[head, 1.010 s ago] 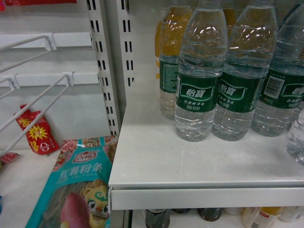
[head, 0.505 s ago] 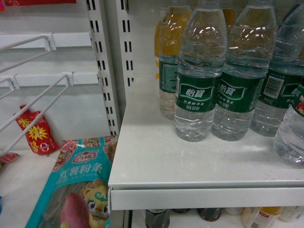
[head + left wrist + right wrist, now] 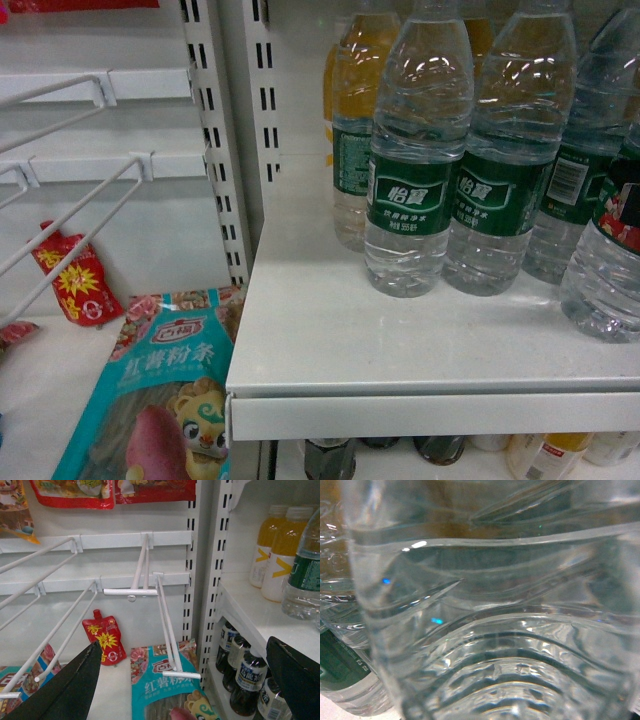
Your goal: Move water from second to third shelf
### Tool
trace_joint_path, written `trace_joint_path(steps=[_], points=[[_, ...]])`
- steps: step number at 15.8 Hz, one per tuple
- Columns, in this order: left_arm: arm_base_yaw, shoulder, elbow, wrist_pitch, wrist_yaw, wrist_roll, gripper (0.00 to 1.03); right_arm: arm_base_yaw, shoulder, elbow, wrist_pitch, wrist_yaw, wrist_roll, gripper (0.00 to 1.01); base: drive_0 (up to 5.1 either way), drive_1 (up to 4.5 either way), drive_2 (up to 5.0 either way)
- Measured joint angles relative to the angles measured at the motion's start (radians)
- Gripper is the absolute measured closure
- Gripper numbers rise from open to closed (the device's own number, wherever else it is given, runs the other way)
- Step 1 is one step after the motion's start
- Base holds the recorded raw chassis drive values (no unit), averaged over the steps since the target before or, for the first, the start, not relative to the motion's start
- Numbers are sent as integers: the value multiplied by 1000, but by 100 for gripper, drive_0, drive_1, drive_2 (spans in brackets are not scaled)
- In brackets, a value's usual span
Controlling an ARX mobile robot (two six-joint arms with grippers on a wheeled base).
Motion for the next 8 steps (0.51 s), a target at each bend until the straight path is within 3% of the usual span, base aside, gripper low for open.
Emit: trace_joint_path(steps=[7, 8], points=[[0, 0, 0, 0, 0, 0, 5, 4, 6, -5, 19, 7, 0, 59, 0, 0, 0], [0, 0, 0, 0, 0, 0, 5, 4, 6, -8, 21, 2, 2, 44, 0, 0, 0]])
